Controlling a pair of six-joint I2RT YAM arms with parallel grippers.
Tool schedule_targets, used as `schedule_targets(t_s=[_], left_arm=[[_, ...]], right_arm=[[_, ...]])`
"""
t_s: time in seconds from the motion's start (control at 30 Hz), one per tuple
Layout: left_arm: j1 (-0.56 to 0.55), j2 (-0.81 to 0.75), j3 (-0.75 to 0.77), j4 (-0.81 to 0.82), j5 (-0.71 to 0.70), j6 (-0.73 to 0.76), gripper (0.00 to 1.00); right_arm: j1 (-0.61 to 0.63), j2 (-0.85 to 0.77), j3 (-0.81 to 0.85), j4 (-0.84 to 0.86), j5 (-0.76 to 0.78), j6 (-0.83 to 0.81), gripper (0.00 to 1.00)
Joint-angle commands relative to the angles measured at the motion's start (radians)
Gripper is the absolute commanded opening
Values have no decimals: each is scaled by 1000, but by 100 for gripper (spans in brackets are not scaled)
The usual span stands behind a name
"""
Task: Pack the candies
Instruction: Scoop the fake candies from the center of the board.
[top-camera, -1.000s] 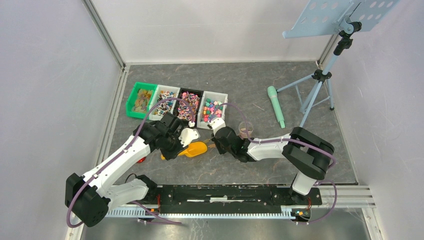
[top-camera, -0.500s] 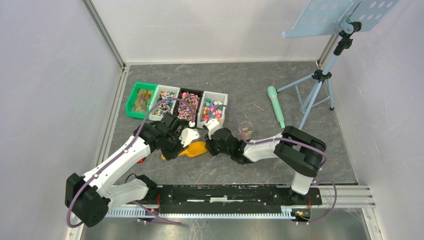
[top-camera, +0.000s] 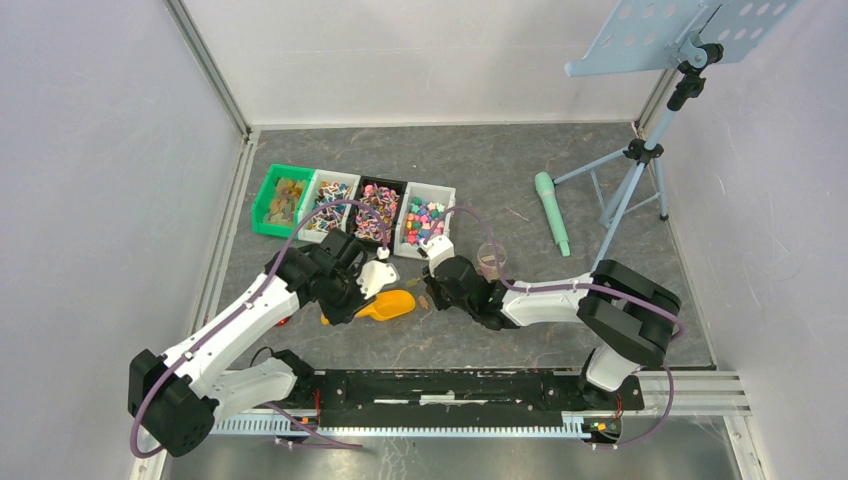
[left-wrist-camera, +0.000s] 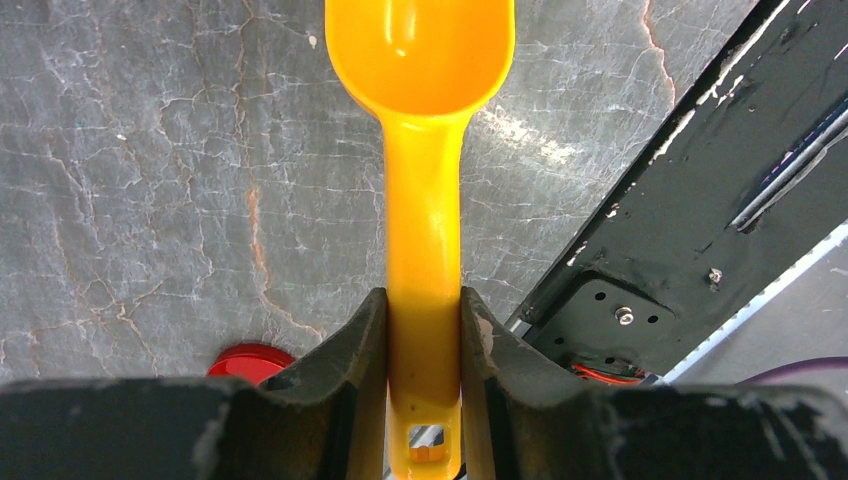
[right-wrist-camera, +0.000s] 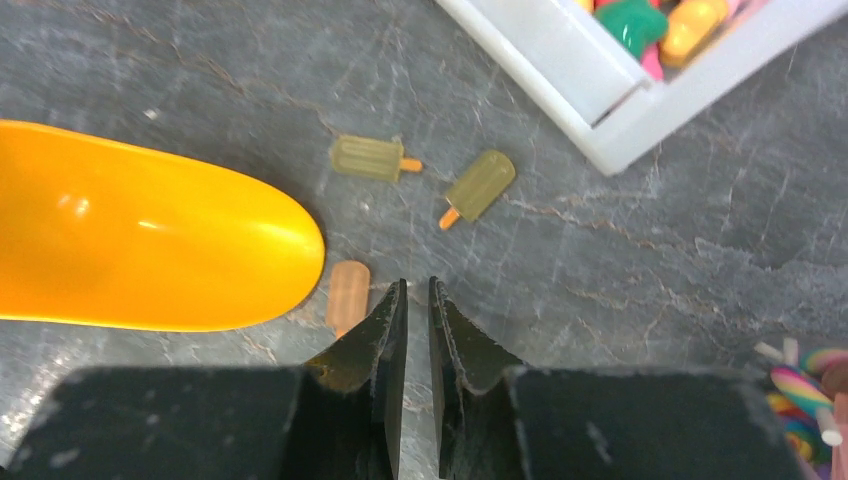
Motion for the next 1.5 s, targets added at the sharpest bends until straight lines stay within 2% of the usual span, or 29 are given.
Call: schedule_targets(t_s=[0.0, 0.3, 0.5, 0.87, 1.13, 1.3, 1.47], left_arm=[[-22, 30, 35, -1, 31, -15, 2], [-40, 47, 37, 18, 10, -33, 2], [-49, 63, 39, 23, -7, -43, 2], [-50, 48, 40, 33, -3, -45, 2], [-52, 49, 40, 33, 5, -39, 2], [-53, 37, 37, 37, 4, -39, 2], [-54, 39, 33, 41, 0, -42, 2]], right_arm=[[5, -15, -25, -14, 32, 12, 19], [10, 54, -22, 27, -36, 32, 19], [25, 58, -32, 123, -118, 52, 18], [32, 39, -7, 143, -166, 109, 18], [32, 51, -8, 256, -237, 195, 18], [32, 64, 37, 219, -232, 191, 18], [24, 9, -10, 197, -190, 175, 18]])
